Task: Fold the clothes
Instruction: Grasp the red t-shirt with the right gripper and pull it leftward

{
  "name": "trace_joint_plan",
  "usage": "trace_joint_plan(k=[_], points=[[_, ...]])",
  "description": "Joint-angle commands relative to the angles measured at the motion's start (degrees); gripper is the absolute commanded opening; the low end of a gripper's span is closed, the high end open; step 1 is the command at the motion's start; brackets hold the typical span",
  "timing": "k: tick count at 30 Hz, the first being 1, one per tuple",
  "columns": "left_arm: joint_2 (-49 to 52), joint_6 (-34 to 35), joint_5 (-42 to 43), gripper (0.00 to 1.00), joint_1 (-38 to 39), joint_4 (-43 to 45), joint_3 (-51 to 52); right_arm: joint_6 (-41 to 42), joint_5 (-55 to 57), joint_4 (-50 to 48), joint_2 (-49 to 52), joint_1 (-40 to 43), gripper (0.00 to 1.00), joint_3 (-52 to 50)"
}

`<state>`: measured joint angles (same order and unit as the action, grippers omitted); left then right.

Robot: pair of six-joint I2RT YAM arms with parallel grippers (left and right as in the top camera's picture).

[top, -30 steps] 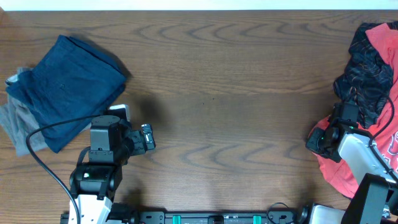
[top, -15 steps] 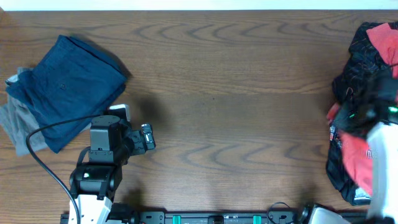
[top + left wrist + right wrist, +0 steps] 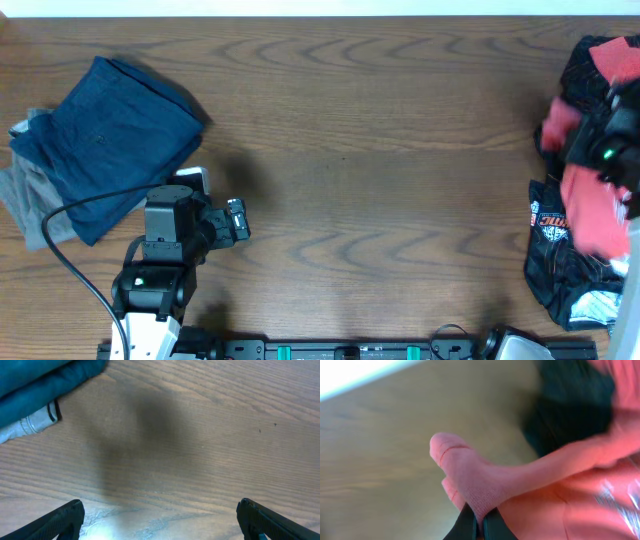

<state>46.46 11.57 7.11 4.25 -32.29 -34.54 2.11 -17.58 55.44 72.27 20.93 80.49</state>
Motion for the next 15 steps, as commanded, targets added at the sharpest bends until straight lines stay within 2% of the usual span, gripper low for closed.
trace_joint_plan(k=[1,6,9,12,15], points=[[0.0,-0.79,-0.07,0.98,0.11,0.2,-1.33,-5.64,-17.42,2.32,-1.27,-4.33,0.01,7.48],[0.0,-0.79,-0.07,0.98,0.11,0.22,-1.33,-9.57,-17.18,12.39,-0.79,-16.09,0.02,4.83],[0.0,-0.79,-0.07,0.98,0.11,0.24,-1.33,-11.8,-17.88,13.4,-0.57,-23.93,0.02,0.68],[0.0,-0.79,-0.07,0.98,0.11,0.28,-1.33,-13.49,-18.23,8.09,-0.46,-32.15,0.04,-3.13],[0.0,-0.79,-0.07,0.98,0.11,0.46,-1.33,-11.76,-18.21,-4.33,-0.2,-38.23,0.09,-5.49]])
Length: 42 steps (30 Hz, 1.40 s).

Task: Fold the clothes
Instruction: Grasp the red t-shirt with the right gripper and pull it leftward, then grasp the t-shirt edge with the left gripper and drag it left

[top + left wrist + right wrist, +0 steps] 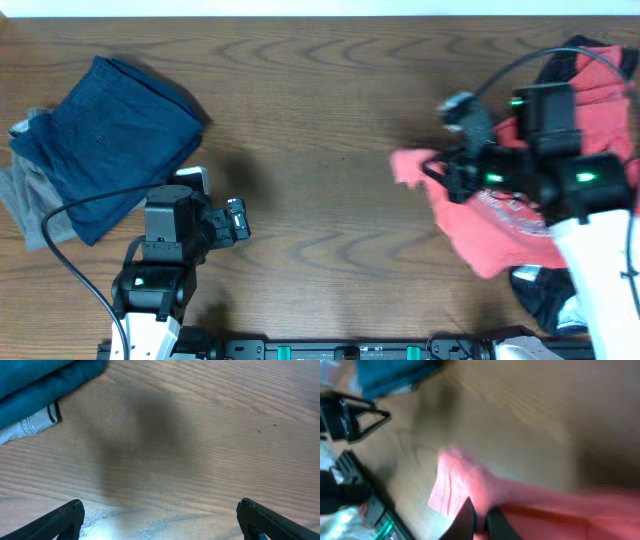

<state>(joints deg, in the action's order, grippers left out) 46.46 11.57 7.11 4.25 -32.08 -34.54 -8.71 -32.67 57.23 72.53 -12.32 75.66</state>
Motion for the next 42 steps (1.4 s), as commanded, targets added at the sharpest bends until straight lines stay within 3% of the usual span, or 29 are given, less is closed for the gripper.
trace_joint_plan(k=[1,4,6,10,14,17,23,30,42], points=[[0.0,-0.79,-0.07,0.98,0.11,0.26,-1.33,0.33,-3.13,-10.69,-0.24,-6.54,0.09,-1.29],[0.0,-0.79,-0.07,0.98,0.11,0.48,-1.33,2.95,-1.4,-22.97,1.11,-11.47,0.16,-3.26],[0.02,-0.79,-0.07,0.98,0.11,0.5,-1.33,2.89,-0.31,-26.23,2.84,-14.34,0.18,-4.17],[0.0,-0.7,-0.04,0.98,0.11,0.85,-1.33,3.56,4.35,-24.44,8.09,-18.03,0.24,-4.55],[0.0,0.17,-0.04,0.98,0.11,1.36,-1.31,15.02,22.45,-20.61,9.6,-17.4,0.34,-4.52],[0.04,1.4,3.13,0.98,0.13,3.1,-1.33,21.88,32.61,-17.03,8.0,-14.6,0.37,-4.46],[4.63,7.17,14.08,0.98,0.72,6.78,-1.31,22.88,34.16,-9.57,3.37,-3.52,0.42,-4.48],[19.06,13.33,18.88,0.98,10.6,13.09,-1.31,23.43,33.07,0.81,1.66,10.49,0.72,-4.48],[43.28,25.75,19.23,0.98,31.93,38.86,-1.33,22.8,33.05,6.93,1.66,17.33,0.74,-4.48]])
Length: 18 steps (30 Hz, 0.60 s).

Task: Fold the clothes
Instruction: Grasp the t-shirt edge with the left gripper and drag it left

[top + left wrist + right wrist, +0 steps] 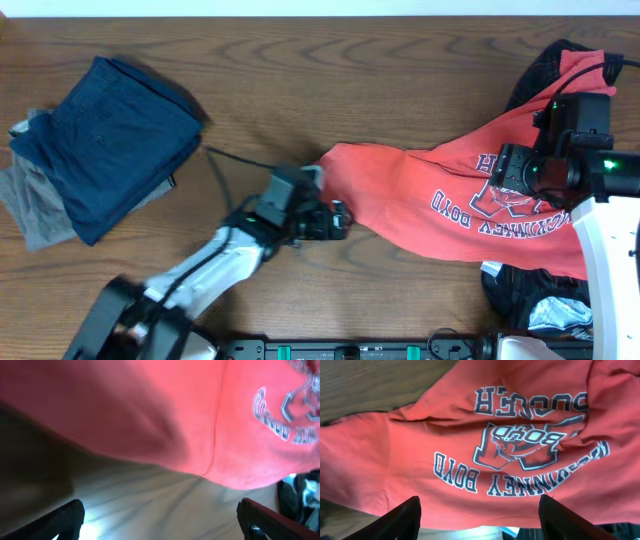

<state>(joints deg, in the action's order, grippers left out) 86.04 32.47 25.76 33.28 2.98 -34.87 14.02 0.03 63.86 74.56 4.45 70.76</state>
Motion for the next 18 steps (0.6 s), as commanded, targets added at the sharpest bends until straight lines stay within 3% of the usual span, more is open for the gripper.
trace_joint_plan(k=[1,9,10,15,17,18], points=[[5.05,5.95,0.59,0.98,3.85,5.95,-1.01,0.07,0.35,0.46,-0.37,0.57,0.74,0.42],[17.66,14.84,-2.32,1.0,10.23,24.24,-1.01,0.04,0.37,1.84,-0.37,0.57,0.73,0.42],[18.71,15.04,-3.08,0.96,10.67,25.94,-1.03,0.04,0.37,1.95,-0.37,0.57,0.73,0.42],[20.65,14.99,-3.93,0.5,11.02,33.62,-2.23,-0.39,0.39,2.43,-0.37,0.57,0.73,0.42],[19.85,14.99,-3.13,0.24,10.45,36.3,-3.32,-0.52,0.39,2.45,-0.37,0.59,0.72,0.42],[19.23,14.97,-2.19,0.18,10.1,37.35,-4.04,-0.83,0.39,2.45,-0.35,0.57,0.7,0.42]])
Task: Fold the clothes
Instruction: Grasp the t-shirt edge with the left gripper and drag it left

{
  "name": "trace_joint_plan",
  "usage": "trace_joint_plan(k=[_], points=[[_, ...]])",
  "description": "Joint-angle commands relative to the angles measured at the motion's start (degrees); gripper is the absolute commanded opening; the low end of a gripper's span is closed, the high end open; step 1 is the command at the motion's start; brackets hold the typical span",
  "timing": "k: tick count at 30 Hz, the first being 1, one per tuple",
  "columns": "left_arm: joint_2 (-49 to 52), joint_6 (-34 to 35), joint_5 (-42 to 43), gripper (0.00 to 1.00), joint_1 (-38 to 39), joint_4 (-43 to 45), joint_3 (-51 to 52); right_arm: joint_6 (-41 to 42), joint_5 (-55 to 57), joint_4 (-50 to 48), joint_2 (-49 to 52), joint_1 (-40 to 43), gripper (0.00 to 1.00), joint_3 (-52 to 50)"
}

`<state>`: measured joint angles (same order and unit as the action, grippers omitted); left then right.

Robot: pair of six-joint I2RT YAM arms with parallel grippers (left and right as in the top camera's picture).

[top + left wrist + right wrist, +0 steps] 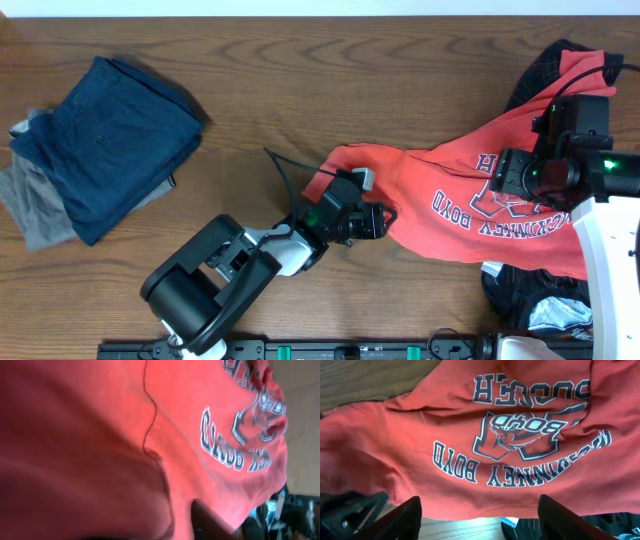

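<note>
A red T-shirt [450,200] with a dark printed logo lies spread across the right half of the table. My left gripper [372,217] sits at its lower left edge. In the left wrist view the red T-shirt [200,410] fills the frame. The cloth bunches against the one dark finger [212,521] that shows, and the other finger is hidden. My right gripper [517,175] hangs open above the print. In its own view the fingers [400,519] stand wide apart over the shirt's hem [520,505].
Folded navy trousers [110,135] lie on a grey garment [30,210] at the far left. A heap of dark clothes [555,295] lies under and beside the shirt at the right edge. The left arm's cable [285,180] loops over the wood.
My left gripper has moved right, from the shirt's left tip onto its lower left edge. Its visible finger now stands further inward against bunched cloth. The right gripper has hardly moved.
First my right gripper was shut on the red shirt at the far-right pile, with the left open by the folded trousers. Then the right held the shirt's end near mid-table. Later the shirt lay spread, both grippers open. Now the left is closed on its edge.
</note>
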<state>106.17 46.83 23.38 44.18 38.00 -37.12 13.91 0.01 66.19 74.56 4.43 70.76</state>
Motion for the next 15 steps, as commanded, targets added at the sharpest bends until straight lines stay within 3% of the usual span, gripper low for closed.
trace_joint_plan(k=[1,7,9,13,14,15], points=[[-1.73,0.63,1.33,0.12,-1.29,3.19,-2.84,-0.72,0.42,0.26,-0.35,0.61,0.66,0.42],[-10.32,0.11,5.38,0.08,-5.05,3.67,-13.38,-0.7,0.39,1.07,-0.31,0.59,0.28,0.39],[-12.94,-2.43,5.35,0.08,-6.43,2.67,-18.16,-0.83,0.15,1.88,-0.31,0.59,0.21,0.35],[-15.52,-4.15,5.4,0.08,-9.07,-4.55,-26.51,-3.72,-2.16,2.84,-0.09,0.55,0.19,-0.55],[-15.89,-4.17,5.42,0.08,-9.62,-6.34,-28.02,-3.69,-1.92,2.73,0.02,0.55,0.22,-1.07],[-16.24,-4.15,5.64,0.08,-10.12,-7.82,-29.29,-3.69,-1.57,2.19,0.09,0.55,0.32,-1.68]])
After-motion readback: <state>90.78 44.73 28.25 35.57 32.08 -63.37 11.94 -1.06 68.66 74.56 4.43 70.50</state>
